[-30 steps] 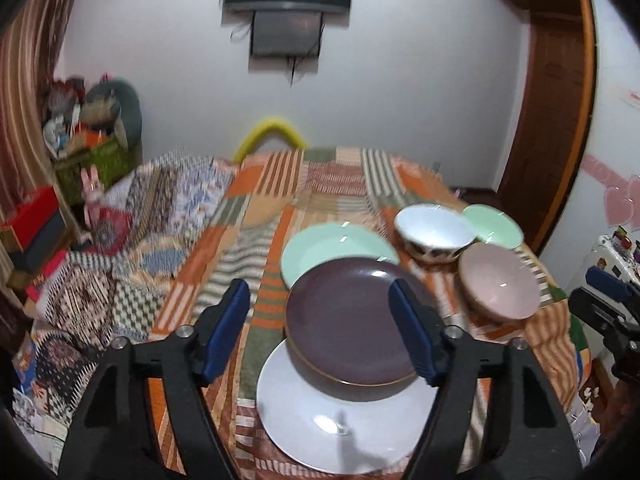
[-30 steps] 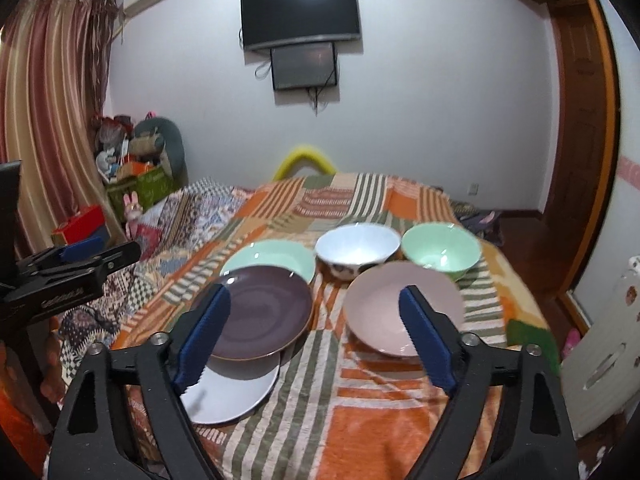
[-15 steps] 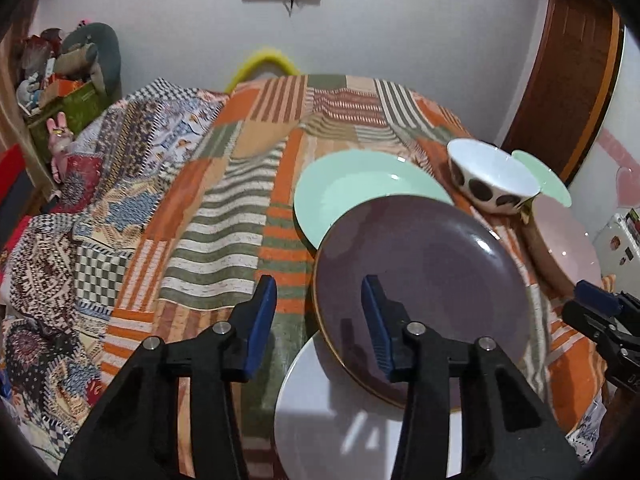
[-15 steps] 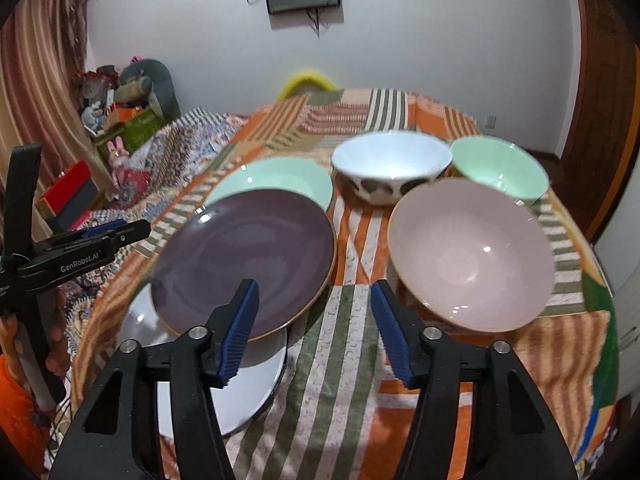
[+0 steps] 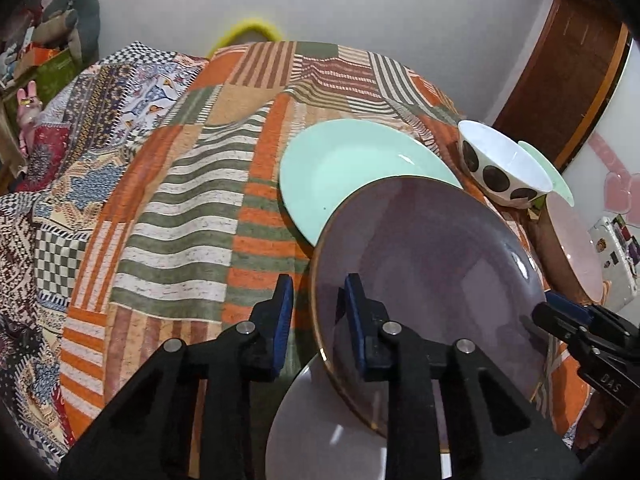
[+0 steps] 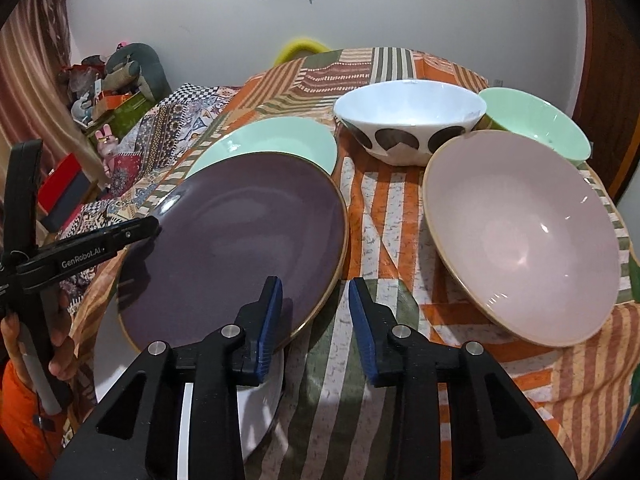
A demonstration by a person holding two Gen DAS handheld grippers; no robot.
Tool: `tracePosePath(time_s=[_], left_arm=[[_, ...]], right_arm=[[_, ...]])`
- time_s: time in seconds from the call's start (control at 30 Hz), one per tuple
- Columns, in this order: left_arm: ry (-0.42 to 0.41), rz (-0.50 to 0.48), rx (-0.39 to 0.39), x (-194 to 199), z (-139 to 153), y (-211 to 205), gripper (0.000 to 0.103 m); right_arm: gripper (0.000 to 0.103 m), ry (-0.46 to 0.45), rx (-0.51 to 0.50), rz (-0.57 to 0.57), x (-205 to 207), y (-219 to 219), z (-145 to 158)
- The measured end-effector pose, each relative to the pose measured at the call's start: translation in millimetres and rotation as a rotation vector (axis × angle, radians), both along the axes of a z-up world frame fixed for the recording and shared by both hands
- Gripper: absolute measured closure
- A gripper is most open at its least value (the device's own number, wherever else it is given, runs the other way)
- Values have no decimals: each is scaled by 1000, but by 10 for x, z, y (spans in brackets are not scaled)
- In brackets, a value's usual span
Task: Organize plates and bowls
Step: 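Close the left tool on the purple plate rim while the right tool grips its opposite rim, then lift the purple plate off the white plate with both tools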
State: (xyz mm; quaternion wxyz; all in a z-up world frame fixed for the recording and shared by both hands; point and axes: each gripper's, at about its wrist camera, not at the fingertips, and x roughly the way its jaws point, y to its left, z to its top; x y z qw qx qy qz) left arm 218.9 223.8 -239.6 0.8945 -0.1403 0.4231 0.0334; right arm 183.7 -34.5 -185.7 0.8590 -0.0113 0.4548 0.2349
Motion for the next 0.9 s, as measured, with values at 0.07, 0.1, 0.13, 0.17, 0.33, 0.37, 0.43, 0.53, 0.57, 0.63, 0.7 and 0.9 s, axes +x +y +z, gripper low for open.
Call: tracePosePath(time_s=[0.07, 0.1, 0.13, 0.17, 0.33, 0.37, 0.43, 0.53, 0.57, 0.63, 0.7, 0.9], left_arm=[[2, -13, -8, 38, -2, -2, 81], [3, -18, -9, 55, -1, -7, 83], [5, -23, -11, 71, -3, -13, 83], [7, -23, -6, 83, 0, -15, 83], [18, -31, -22, 101, 3, 9, 83], [20, -37, -23, 100, 10, 7, 83], [26, -47, -14, 91, 17, -9, 83], [30, -51, -22, 61, 32, -17, 83], [28, -52, -32, 50, 34, -9, 83], [26, -53, -56, 28, 37, 4, 83], [26, -53, -68, 12, 40, 5, 83], [22, -46, -27, -99, 112, -101, 83]], right_arm=[[74, 9, 6, -1, 31, 15, -16], [76, 13, 7, 0, 41, 20, -24], [77, 14, 7, -1, 49, 22, -29], [77, 14, 7, -5, 54, 22, -34], [77, 32, 18, -7, 98, 20, -60], [77, 38, 19, -5, 108, 22, -70], [77, 33, 6, -7, 104, 30, -62], [78, 40, 4, -11, 124, 19, -49], [79, 42, 7, -12, 129, 13, -41], [79, 47, 14, -14, 128, -9, -36], [80, 49, 18, -12, 117, -27, -27], [82, 19, 10, 0, 70, -16, 63]])
